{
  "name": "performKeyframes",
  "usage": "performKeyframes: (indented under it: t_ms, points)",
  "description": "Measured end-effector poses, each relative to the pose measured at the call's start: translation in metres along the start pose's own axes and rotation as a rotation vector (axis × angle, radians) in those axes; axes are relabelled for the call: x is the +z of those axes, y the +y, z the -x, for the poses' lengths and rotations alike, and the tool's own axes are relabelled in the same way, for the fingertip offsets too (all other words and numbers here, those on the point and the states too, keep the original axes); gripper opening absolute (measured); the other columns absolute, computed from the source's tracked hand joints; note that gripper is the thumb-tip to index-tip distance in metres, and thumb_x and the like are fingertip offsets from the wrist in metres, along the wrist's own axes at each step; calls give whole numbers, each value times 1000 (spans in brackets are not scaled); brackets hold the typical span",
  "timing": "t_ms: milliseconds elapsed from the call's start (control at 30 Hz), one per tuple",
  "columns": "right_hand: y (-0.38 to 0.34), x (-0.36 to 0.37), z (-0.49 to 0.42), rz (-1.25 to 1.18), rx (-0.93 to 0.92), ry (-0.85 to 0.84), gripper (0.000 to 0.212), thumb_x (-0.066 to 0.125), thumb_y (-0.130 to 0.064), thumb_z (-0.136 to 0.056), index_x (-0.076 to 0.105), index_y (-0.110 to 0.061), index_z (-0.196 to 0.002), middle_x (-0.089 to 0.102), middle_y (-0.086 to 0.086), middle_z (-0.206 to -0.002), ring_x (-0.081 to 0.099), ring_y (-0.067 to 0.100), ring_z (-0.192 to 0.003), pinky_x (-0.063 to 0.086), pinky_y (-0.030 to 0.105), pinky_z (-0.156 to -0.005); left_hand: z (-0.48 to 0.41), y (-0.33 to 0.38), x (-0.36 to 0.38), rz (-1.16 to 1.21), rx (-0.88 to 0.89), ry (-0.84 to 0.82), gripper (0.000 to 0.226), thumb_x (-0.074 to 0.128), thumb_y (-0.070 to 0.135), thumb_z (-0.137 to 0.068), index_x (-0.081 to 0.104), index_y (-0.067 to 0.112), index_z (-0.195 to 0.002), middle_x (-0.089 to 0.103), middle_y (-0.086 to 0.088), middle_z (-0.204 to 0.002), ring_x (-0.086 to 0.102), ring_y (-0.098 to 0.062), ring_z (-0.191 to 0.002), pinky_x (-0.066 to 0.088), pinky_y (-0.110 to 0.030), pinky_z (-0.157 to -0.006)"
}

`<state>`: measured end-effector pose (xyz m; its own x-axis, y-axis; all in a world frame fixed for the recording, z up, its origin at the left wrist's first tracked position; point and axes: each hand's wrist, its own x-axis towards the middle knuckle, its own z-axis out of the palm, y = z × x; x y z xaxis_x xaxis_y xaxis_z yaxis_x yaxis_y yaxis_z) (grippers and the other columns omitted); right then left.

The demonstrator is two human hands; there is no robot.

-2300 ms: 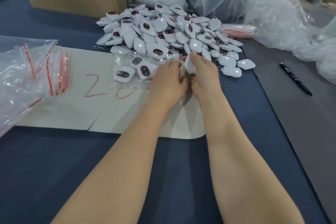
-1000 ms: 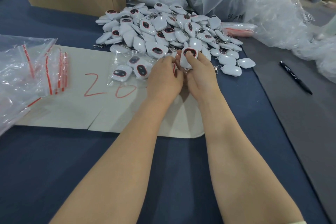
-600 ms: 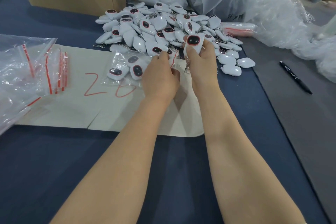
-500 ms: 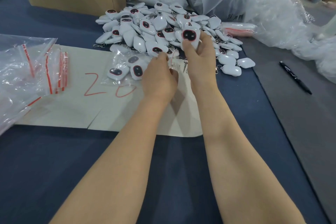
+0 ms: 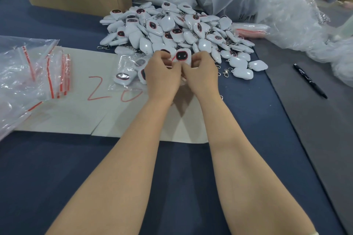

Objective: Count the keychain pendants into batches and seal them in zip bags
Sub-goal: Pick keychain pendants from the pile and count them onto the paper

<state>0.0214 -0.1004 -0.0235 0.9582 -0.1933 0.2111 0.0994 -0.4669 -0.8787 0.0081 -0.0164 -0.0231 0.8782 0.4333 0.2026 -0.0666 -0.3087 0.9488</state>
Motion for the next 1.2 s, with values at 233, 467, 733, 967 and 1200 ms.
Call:
performKeyframes:
  t_ms: [233,467,733,967,1200]
  points:
    - [-4,-4,1,176,-41,-223,41,54,-25,-92,44,-12,-55,42,1,-54,35,17,-62,29,31,-56,6,9,-3,30,185,109,19,59,12,-83,59,10,-103,61,-4,-97,55,-13,-76,46,-26,-75]
    - [-4,-10,3,130,-126,-331,30,49,-6,-91,51,-27,-69,55,-6,-66,46,13,-70,37,22,-58,11,11,-3,-27,361,101,20,59,11,-84,60,7,-103,56,-5,-97,48,-11,-74,43,-25,-73]
    - [-6,-6,3,-116,-108,-284,28,48,-8,-96,59,-22,-75,56,-10,-66,47,5,-63,38,23,-64,9,10,-4,-76,418,134,23,57,12,-81,61,2,-101,58,-10,-98,56,-24,-92,44,-34,-84]
    - [17,-34,-11,502,190,193,50,45,-12,-94,40,-20,-143,23,10,-156,11,30,-146,12,44,-118,4,-12,6,-463,313,-185,37,53,23,-89,53,5,-121,55,-14,-122,47,-30,-114,35,-37,-97]
    - [29,-39,-10,586,300,152,55,48,-12,-91,34,-19,-143,21,6,-155,9,31,-145,13,46,-114,4,-15,7,-586,347,-214,35,53,25,-89,55,4,-117,57,-15,-118,45,-31,-113,31,-36,-93]
